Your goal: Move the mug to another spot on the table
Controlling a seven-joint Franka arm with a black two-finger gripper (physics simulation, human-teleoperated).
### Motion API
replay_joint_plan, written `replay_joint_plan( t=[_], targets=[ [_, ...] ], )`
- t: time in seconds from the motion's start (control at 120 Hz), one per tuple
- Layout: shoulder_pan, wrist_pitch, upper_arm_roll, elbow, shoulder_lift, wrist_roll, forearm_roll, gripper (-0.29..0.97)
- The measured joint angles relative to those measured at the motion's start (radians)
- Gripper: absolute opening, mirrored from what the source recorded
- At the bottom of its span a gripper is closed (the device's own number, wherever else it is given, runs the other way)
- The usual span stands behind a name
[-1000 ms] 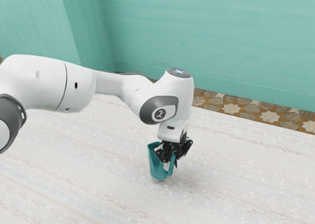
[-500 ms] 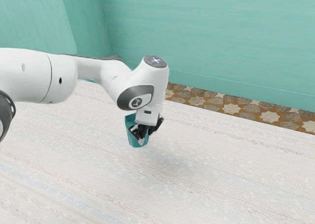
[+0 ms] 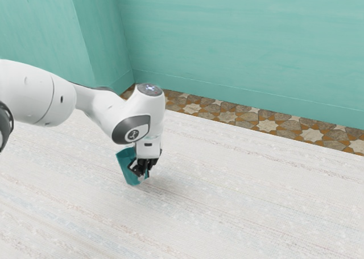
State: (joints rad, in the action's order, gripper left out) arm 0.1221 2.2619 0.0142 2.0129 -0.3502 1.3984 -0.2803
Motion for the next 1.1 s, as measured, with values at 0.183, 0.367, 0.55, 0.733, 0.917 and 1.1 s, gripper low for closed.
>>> replay_joint_plan(
  t=[0.183,0.367,0.55,0.733,0.917,1.1],
  targets=[
    [-0.014,0.033,-0.002,0.013,-0.021,-0.026,-0.002,0.06],
    [-0.010,0.031,-0.001,0.014,-0.022,-0.040,0.003,0.41],
    [-0.010,0.032,0.000,0.043,-0.008,-0.050,0.018,0.57],
    [-0.006,0.035,0.007,0.103,0.062,-0.057,0.056,0.63],
    [-0.004,0.035,0.027,0.122,0.166,-0.062,0.076,0.66],
    [-0.009,0.035,0.035,0.115,0.225,-0.066,0.078,0.67]
  ],
)
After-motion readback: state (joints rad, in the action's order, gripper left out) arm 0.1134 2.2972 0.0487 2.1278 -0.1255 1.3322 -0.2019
